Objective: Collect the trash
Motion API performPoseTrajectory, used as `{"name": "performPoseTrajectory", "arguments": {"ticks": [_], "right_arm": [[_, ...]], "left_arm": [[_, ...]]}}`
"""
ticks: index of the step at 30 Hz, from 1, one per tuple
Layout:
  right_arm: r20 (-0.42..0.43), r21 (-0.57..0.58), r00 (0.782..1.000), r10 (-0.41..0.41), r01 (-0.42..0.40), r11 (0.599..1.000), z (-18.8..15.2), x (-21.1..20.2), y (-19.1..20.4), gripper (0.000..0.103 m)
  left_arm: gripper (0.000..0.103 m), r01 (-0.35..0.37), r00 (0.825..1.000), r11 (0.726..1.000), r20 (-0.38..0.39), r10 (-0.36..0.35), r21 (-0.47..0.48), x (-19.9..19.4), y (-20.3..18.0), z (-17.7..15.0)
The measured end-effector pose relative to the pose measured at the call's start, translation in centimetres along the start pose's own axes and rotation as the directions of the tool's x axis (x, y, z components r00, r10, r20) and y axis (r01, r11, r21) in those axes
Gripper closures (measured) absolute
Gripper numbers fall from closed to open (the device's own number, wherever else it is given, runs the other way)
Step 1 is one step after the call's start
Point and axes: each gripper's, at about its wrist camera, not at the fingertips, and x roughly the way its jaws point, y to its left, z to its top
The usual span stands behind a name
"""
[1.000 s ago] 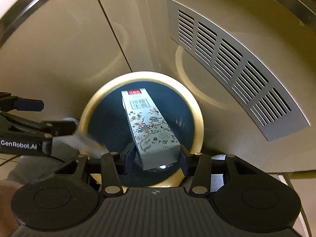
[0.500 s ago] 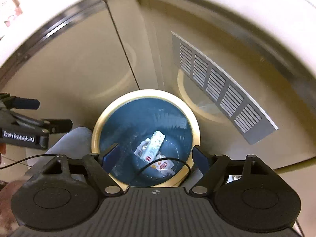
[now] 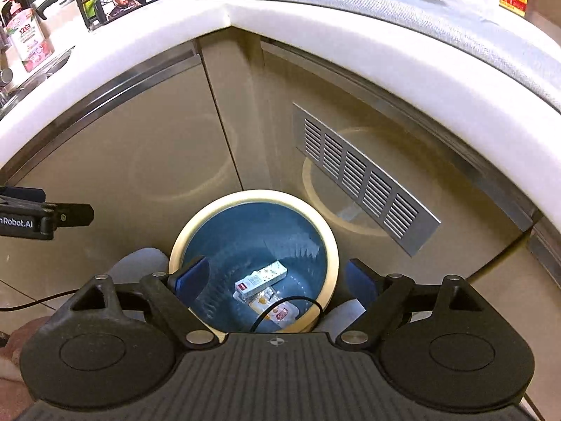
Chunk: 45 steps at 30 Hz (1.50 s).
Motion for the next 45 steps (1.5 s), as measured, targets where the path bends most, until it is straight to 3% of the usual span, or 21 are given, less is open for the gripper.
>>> {"name": "performPoseTrajectory", "arguments": {"ticks": [6,11,45], "right_arm": [[0.004,-0.039,1.0,0.011,-0.011,0.999,-0.3,0.2,1.1,0.013],[0.018,-0.063,1.0,0.008,-0.007,0.998,-0.6,-0.4,1.5,0.011],[0.024,-0.051,1.0,0.008,-0.006,0.999,-0.9,-0.5,1.3,0.01]], "left_arm": [[0.0,0.024,0.999,0.999,0.023,-0.025,0.025,-0.4,-1.0,-0.1],[0.0,0.034,0.999,0.998,-0.013,-0.033,0.054,0.2,-2.0,-0.6],[0.0,0.03,1.0,0.996,-0.01,-0.029,0.08,0.4,-2.5,-1.1]]}}
